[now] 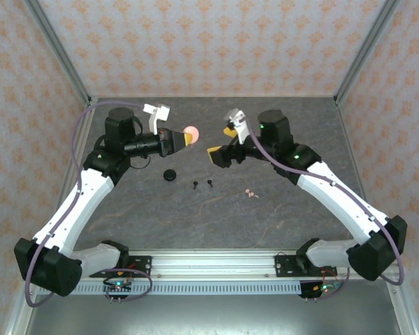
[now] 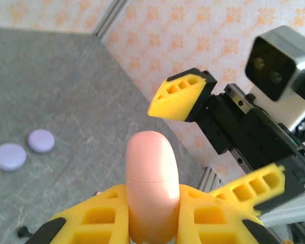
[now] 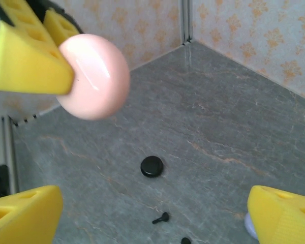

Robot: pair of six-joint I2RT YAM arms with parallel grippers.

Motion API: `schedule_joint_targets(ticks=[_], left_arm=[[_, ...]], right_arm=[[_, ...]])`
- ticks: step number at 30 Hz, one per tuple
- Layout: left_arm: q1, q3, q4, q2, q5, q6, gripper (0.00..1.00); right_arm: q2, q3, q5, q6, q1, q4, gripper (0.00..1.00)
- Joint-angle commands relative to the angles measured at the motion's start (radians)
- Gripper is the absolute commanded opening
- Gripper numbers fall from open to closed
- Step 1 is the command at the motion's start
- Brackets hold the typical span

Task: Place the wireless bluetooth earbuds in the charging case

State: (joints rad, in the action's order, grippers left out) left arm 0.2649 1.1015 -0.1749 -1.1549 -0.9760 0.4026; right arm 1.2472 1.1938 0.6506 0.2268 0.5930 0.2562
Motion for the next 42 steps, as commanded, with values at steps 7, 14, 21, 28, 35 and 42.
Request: schedule_joint_targets(ticks=[7,14,21,28,35,42], left_arm=[[0.082,-0.082,0.252,0.079,0.082,-0.156,0.0],[0.137,-0.138,0.296,0.119,0.147,-0.313,0.0],[0.152,-0.134,0.288,0.113,0.147,-0.32,0.0],[0.157,-0.132,0.288,0.113,0.151,-0.321,0.0],[0.164,-0.126,0.287,0.11,0.153,-0.327,0.0],[0.169,-0.132,0.266,0.115,0.173,-0.36,0.0]], right_arm=[[-0.039,-0.098,0.1,-0.411,-0.034,-0.426,0.93],[0.025,-0.022,0.135,-0.421,-0.033,-0.433,0.9],[0.07,-0.024,0.123,-0.416,-0.027,-0.448,0.89],[0.108,-0.011,0.107,-0.425,-0.024,-0.444,0.89],[0.148,0.022,0.099,-0.447,-0.024,-0.436,0.89],[0.166,0.057,0.107,-0.44,-0.025,-0.389,0.9]])
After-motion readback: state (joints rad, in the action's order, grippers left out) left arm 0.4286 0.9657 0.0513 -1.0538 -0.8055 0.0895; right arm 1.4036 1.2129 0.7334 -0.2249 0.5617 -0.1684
